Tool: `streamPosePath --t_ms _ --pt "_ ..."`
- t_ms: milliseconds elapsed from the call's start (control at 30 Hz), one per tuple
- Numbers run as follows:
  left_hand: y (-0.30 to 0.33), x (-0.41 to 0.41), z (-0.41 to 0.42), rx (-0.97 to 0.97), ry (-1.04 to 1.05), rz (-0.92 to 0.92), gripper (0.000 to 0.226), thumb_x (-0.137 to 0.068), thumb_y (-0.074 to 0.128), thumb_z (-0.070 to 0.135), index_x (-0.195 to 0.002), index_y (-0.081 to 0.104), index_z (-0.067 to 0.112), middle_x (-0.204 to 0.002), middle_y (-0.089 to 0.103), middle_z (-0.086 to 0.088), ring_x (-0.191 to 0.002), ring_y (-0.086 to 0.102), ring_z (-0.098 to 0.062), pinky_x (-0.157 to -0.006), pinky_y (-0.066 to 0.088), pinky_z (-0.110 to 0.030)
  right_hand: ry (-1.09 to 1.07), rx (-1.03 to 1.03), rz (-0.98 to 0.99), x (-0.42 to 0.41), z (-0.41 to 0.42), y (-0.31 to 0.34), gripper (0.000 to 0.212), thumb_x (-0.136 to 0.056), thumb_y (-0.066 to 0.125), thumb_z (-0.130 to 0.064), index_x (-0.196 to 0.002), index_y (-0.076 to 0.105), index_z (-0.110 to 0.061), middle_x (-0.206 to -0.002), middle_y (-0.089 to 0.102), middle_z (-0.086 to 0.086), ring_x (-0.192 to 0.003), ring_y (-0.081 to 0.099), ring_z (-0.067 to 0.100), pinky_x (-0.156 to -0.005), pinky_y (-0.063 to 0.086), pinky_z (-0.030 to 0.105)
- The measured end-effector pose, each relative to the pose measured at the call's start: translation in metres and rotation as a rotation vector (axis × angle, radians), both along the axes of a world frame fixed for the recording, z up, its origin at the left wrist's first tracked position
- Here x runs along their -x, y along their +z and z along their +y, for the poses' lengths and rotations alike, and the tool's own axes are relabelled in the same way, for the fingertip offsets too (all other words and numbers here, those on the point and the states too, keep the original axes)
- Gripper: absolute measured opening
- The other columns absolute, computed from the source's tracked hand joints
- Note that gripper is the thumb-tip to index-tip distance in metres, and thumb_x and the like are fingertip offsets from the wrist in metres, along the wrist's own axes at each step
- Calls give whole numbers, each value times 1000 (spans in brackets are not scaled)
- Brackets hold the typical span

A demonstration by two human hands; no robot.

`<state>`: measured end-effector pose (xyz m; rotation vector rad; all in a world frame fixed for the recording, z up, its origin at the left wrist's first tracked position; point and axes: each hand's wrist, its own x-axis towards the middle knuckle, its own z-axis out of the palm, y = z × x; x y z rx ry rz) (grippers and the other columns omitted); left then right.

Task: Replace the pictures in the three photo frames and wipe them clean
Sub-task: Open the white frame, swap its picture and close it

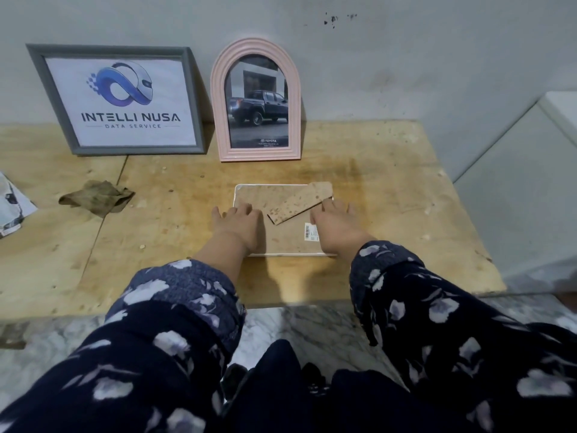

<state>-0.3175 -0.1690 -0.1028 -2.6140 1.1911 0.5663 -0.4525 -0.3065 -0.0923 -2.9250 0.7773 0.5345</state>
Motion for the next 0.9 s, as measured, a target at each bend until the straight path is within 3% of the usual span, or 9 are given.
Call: streamPosePath --t_ms 200,267,367,400,500,567,700,833,900 --pt "-5 -2 6 -35 -20 22 71 -89 56 25 -150 19 25 -159 11 3 -133 41 -24 -118 9 -48 61 149 -192 -9 24 -4 43 -81 49 -3 -122 46 -16 -128 45 7 -124 37 27 -107 27 44" --pt "-6 -4 5 -20 -25 37 74 -86 59 28 -149 20 25 -159 12 3 -131 44 -24 -118 11 -46 113 202 -252 -21 21 -5 51 -82 50 -2 -130 42 -16 -137 42 7 -130 34 27 -112 22 46" --pt "-5 -8 5 27 -27 72 80 -82 62 38 -150 21 26 -159 14 4 -134 41 -21 -118 14 -42 190 216 -161 -43 17 -12 66 -88 49 -3 -147 25 -15 -155 25 6 -145 15 29 -117 10 54" --pt "-7 -10 8 95 -1 107 79 -82 63 42 -149 25 26 -158 20 4 -135 40 -20 -117 18 -41 209 208 -133 -48 17 -14 64 -89 47 -4 -148 24 -16 -153 28 5 -144 18 29 -117 11 55" --pt "-13 -20 27 570 272 315 55 -90 57 35 -140 42 21 -139 52 1 -125 52 -21 -105 40 -37 234 137 -137 -57 18 -24 54 -89 47 -1 -139 38 -18 -137 41 6 -127 36 31 -104 34 51" --pt "-13 -28 40 764 403 298 41 -98 45 25 -139 44 16 -132 57 -3 -120 54 -24 -100 42 -36 212 85 -172 -56 16 -27 53 -87 47 3 -134 43 -20 -132 42 6 -120 38 32 -94 41 47" --pt "-11 -50 57 831 542 193 38 -103 33 22 -138 43 13 -133 56 -10 -122 51 -29 -101 39 -36 95 -54 -297 -51 8 -15 66 -84 40 9 -139 42 -29 -129 44 4 -119 39 30 -92 43 43" --pt "-3 -67 51 814 567 354 35 -103 33 16 -132 52 13 -124 62 -13 -116 56 -31 -100 44 -42 -100 -265 -448 -67 -7 13 72 -84 47 5 -139 42 -40 -126 46 3 -115 47 28 -90 47 41" --pt "7 -71 39 844 580 432 36 -102 33 16 -132 53 13 -126 62 -13 -119 55 -31 -102 42 -43 -201 -426 -561 -77 -8 32 64 -86 53 0 -139 46 -35 -126 50 3 -114 52 25 -88 49 35"
